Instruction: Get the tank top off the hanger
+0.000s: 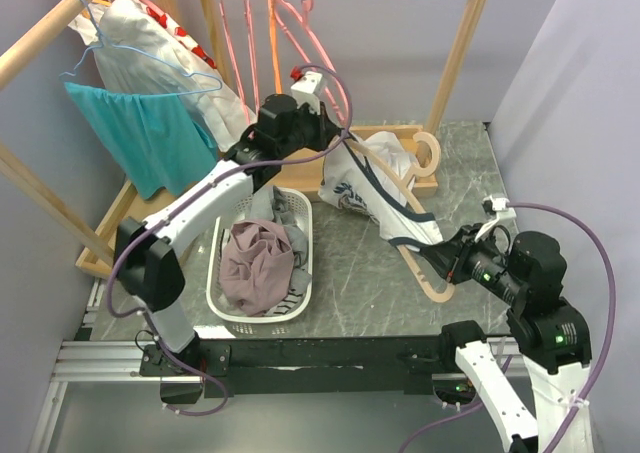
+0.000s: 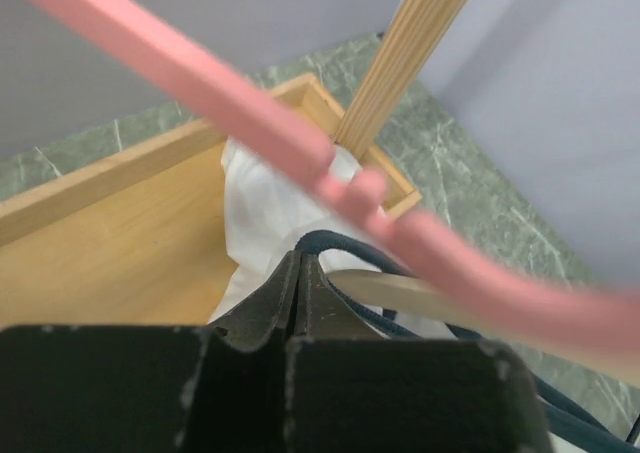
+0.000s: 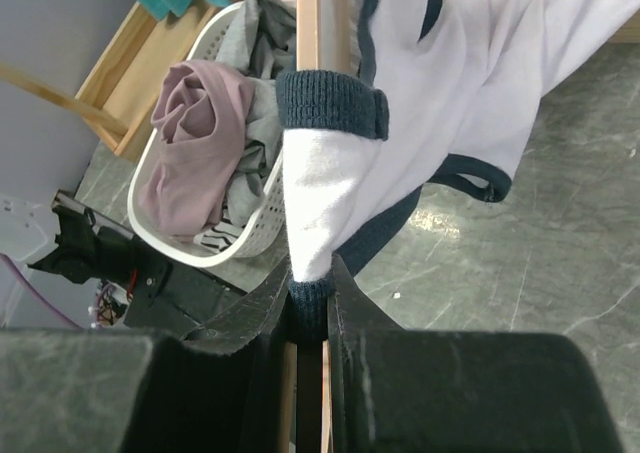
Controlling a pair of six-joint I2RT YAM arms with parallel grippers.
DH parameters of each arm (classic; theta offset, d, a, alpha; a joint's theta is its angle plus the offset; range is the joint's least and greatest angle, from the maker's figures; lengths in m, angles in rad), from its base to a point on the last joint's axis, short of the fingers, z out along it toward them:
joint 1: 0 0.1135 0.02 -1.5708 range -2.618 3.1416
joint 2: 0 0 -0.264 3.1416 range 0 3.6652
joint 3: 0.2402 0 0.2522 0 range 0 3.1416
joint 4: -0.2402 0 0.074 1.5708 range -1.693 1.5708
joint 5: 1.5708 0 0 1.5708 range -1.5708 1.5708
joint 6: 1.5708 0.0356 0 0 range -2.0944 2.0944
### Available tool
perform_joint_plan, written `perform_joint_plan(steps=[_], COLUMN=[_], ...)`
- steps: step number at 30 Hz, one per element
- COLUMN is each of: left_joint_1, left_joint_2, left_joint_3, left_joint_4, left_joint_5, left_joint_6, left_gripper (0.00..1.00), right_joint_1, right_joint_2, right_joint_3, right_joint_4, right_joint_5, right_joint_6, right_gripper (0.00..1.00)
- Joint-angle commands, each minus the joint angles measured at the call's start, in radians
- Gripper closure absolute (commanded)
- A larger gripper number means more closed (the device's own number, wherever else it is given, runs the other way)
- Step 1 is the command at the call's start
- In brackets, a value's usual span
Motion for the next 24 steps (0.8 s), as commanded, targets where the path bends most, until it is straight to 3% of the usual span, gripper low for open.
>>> perform_joint_plan(steps=[1,9,16,18,21,22,23,24], left_joint_1=[0.018,0.02,-0.051,-0.092,-0.166,-0.192,-0.201,-0.207], left_joint_2=[0.078,0.071,-0.067,-0.119,-0.207,-0.228,-0.269,-0.286], left_joint_3=[0.103,0.019,-0.173,-0.198,-0.256,-0.27,-0.282,-0.296], left_joint_4=[-0.1,-0.107,0.021,0.007,0.018,0.024,0.031,0.031], left_joint_5=[-0.044,0.007,0.194,0.148,0.102,0.061,0.054,0.051], left_joint_6=[-0.003,-0.065,-0.066,-0.048,-0.042,-0.051,-0.057,-0.063], left_gripper=[0.99,0.99,0.98,0.69,0.43,0.29,0.01,0.01], right_joint_1=[0.004,0.006,0.004,0.006,0.004,0.006,0.004,0.004], right_joint_2=[-0.07,-0.101,-0.093,-0.084,-0.057,-0.038,-0.031,-0.026], right_joint_3=[0.063,0.077,0.014,0.009,0.0,-0.006,-0.009,-0.014], right_joint_4=[0.009,0.071,0.17,0.189,0.21,0.215,0.221,0.233], right_joint_5=[-0.028,0.007,0.137,0.186,0.191,0.174,0.168,0.168], right_joint_6=[-0.02,-0.017,0.035,0.046,0.05,0.047,0.047,0.052], right_gripper=[1.0,1.0,1.0,1.0,1.0,1.0,1.0,1.0])
